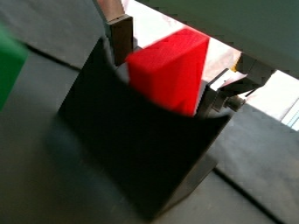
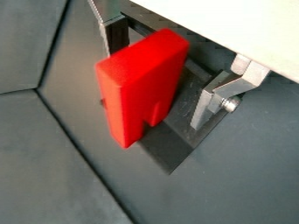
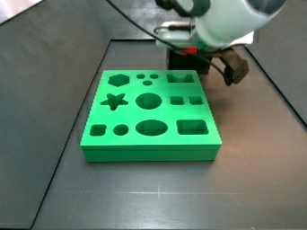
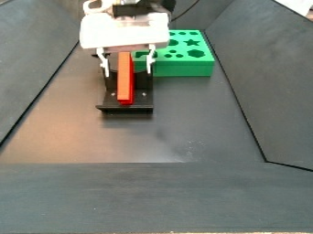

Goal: Pick up the double-square object. Move up. Rotate the double-square object. Place the double-square object on the fixture. Regrasp the double-square object. Move to above the board. Insert the double-square object.
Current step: Regrasp the double-square object, then move to above the board.

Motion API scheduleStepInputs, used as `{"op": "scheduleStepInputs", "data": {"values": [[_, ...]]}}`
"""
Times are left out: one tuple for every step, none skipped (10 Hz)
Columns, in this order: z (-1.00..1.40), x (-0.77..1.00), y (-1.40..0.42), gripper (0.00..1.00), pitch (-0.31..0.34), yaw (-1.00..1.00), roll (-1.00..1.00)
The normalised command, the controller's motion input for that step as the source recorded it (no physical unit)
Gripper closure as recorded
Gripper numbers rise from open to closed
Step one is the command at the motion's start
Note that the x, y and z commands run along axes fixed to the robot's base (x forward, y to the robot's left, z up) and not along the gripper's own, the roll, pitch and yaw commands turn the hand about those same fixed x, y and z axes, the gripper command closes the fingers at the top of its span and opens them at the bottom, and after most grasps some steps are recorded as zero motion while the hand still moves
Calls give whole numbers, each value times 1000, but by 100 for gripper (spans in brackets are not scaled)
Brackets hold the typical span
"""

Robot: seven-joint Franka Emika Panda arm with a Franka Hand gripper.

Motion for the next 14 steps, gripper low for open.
{"op": "scheduleStepInputs", "data": {"values": [[-190,42,-2,0,3,17,54],[-500,0,0,100,0,0,0],[1000,-149,177,100,8,281,151],[1000,-148,175,100,4,273,146],[1000,-145,160,100,-47,239,77],[1000,-143,151,100,-110,186,19],[1000,-142,147,100,-147,141,-6],[1000,-140,136,100,-177,80,-20],[1000,-140,129,100,-181,34,-21],[1000,-138,121,100,-172,-7,-24],[1000,-137,111,100,-147,-57,-37],[1000,-134,104,100,-123,-89,-51],[1000,-133,97,100,-96,-112,-66],[1000,-131,90,100,-58,-127,-85]]}}
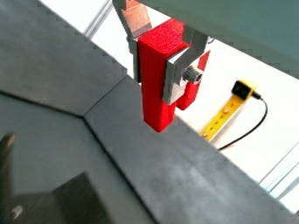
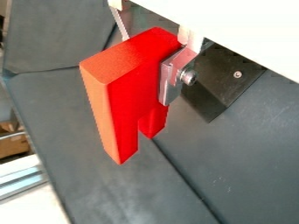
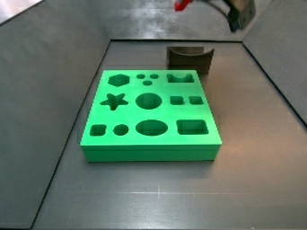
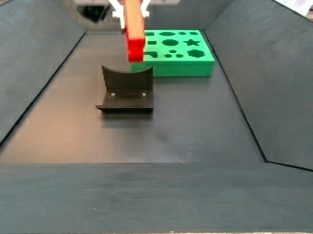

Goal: Pick up the double-square object. Move up. Rotate the double-square object. Place the double-square object on the fixture. Regrasp the double-square object. Move to above the board. Insert the double-square object.
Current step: Move to above the board.

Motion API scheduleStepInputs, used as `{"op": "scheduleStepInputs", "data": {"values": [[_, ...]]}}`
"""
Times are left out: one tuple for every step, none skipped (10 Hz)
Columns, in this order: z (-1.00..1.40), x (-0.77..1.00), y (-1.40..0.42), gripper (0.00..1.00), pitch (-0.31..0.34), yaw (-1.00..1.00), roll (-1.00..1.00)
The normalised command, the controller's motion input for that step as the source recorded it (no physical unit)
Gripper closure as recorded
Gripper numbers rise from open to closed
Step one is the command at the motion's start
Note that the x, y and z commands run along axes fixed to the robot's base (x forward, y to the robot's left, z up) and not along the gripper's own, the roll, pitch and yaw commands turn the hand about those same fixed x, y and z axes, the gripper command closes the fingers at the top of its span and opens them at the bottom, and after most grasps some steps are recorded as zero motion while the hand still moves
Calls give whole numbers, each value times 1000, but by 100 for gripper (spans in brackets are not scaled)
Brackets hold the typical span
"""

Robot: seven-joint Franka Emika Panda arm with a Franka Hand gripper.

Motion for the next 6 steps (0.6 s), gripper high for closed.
{"op": "scheduleStepInputs", "data": {"values": [[1000,-131,84,100,-31,-128,-96],[865,-113,64,100,1,-119,-104],[677,-86,43,100,21,-104,-103],[421,-58,27,100,50,-81,-94],[227,-49,17,100,73,-63,-83],[322,-295,-1000,100,-31,-166,-1000]]}}
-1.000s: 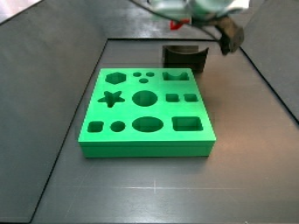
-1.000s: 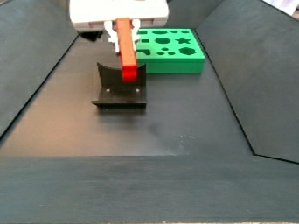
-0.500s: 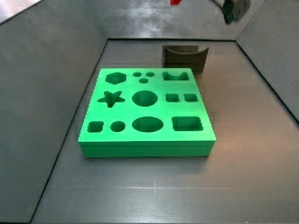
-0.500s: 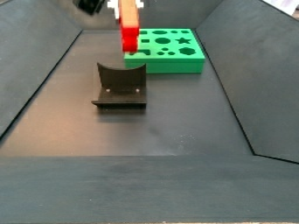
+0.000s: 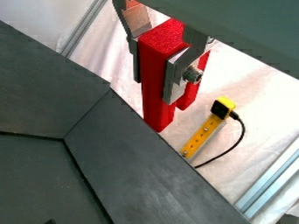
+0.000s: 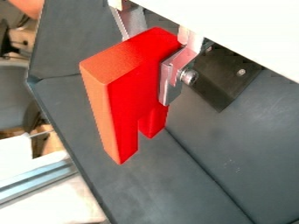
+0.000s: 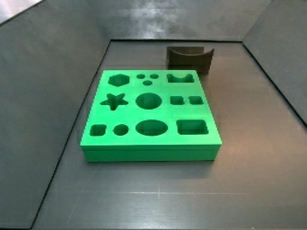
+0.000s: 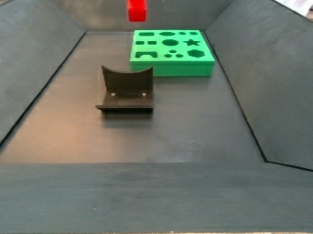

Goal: Pick up the double-square object. Move up. Rotate the double-square object. Place the double-square object on the fixture. Regrasp the double-square object. Move to above the board. Insert the double-square object.
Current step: Move to above the board.

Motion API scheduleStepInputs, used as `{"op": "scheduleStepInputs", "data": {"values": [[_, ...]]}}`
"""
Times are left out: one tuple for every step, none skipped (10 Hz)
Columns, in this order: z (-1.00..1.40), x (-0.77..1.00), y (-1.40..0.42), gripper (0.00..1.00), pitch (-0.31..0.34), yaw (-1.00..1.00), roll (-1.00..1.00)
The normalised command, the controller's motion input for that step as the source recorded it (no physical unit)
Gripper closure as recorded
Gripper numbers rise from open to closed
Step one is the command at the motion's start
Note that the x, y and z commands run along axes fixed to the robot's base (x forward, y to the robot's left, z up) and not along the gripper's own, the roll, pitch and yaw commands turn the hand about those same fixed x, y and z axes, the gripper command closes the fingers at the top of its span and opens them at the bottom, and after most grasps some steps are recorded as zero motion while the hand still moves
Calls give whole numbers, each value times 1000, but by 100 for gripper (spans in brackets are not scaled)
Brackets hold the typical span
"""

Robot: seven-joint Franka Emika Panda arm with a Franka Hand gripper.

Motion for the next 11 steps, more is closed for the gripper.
{"op": "scheduleStepInputs", "data": {"values": [[331,-293,-1000,100,-33,-161,-1000],[344,-315,-1000,100,-31,-165,-1000],[333,-317,-1000,100,-29,-168,-1000],[339,-320,-1000,100,-8,-176,-1000],[339,-319,-1000,100,-2,-176,-1000],[342,-338,-1000,100,13,-175,-1000],[344,-341,-1000,100,14,-173,-1000],[351,-357,-1000,100,22,-167,-1000],[347,-367,-1000,100,30,-165,-1000],[287,-328,-808,100,35,-152,-1000],[187,-232,-540,100,29,-136,-965]]}}
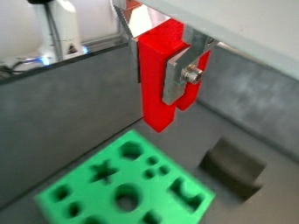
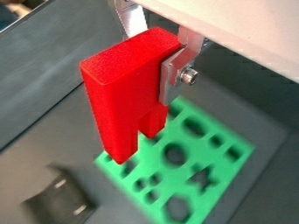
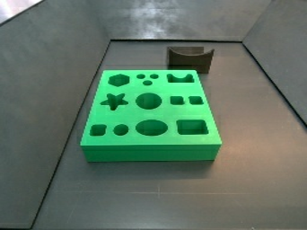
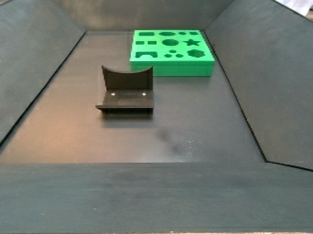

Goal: Pick up the double-square object. Move up. Rotate the double-square object. Place the double-square object on the fixture. Regrasp the double-square object. Move to above the board. Insert the double-square object.
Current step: Move to above the board, then insert the double-square object.

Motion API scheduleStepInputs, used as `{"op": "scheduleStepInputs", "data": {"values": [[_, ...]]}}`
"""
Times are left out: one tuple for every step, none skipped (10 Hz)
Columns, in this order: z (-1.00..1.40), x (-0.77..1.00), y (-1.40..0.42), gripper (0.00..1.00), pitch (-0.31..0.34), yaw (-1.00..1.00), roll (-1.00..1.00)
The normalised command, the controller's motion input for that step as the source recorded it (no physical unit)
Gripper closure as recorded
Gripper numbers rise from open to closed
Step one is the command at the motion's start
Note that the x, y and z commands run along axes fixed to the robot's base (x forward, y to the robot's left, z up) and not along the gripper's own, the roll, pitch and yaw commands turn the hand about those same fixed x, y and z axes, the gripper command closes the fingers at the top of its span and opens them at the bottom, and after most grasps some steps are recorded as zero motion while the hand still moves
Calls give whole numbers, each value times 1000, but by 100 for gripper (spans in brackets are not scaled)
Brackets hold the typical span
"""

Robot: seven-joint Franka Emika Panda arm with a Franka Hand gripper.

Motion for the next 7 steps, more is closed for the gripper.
{"op": "scheduleStepInputs", "data": {"values": [[91,-139,-249,100,10,-76,-662],[45,-102,-131,100,-6,-47,-473],[36,-78,-63,100,-18,-25,-282],[0,60,0,100,0,0,0],[-31,489,-14,100,4,-309,0],[-51,586,0,100,4,-494,0],[-91,531,0,100,0,-571,0]]}}
